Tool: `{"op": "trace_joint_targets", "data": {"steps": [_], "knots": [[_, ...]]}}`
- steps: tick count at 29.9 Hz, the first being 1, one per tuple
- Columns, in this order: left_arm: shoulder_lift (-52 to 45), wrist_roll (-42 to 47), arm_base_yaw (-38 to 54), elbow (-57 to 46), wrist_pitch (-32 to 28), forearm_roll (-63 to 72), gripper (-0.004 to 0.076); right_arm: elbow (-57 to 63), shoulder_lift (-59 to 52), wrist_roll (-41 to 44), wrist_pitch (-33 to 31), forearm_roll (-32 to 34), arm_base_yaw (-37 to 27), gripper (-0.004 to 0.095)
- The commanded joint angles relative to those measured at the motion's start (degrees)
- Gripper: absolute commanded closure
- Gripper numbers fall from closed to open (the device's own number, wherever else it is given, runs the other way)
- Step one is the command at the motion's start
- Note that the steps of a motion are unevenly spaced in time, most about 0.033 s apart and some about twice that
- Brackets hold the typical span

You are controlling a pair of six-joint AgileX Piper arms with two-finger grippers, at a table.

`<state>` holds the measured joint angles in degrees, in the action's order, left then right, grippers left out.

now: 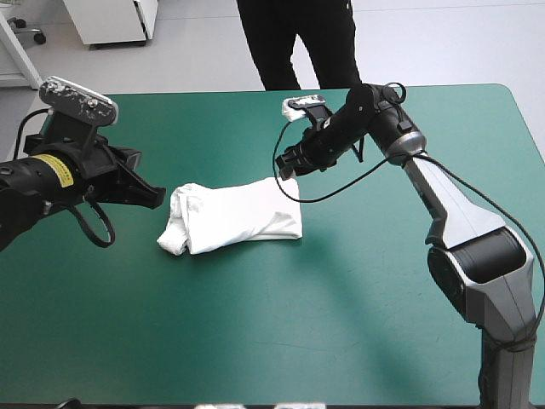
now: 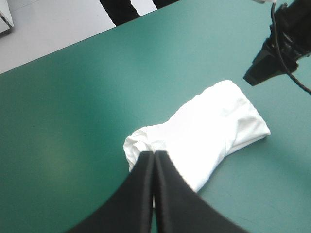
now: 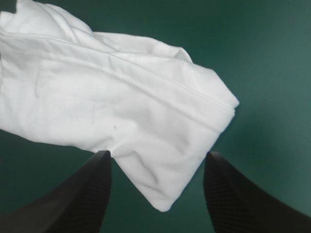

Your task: Fold the cloth

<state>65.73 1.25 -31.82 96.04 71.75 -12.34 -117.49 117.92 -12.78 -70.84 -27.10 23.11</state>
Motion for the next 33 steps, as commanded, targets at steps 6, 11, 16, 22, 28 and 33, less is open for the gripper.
{"op": "trace_joint_targets", "data": {"steps": [6,11,16,22,28,33], "knots": [[-1.4,0.9,0.0,1.5,2.0,-1.0,0.0732,7.9,-1.6,-2.3,2.0,-3.5,-1.4,0.0325],[-1.4,0.9,0.0,1.5,2.0,-1.0,0.0732,8.1,1.4,-3.8,3.3,-7.1,-1.8,0.0325],[-1.4,0.9,0.0,1.5,2.0,-0.8,0.0732,8.1,4.7,-5.0,3.9,-12.0,-2.0,0.0327],[-1.4,1.1,0.0,1.5,2.0,-0.7,0.0733,8.1,7.2,-6.0,3.2,-12.2,-2.0,0.0359],[-1.4,1.4,0.0,1.5,2.0,-0.6,0.0733,8.1,7.1,-7.4,2.9,-10.6,-2.8,0.0929],[-1.4,1.9,0.0,1.5,2.0,-0.5,0.0733,8.2,5.9,-2.0,-0.7,3.2,-5.3,0.0912]]}}
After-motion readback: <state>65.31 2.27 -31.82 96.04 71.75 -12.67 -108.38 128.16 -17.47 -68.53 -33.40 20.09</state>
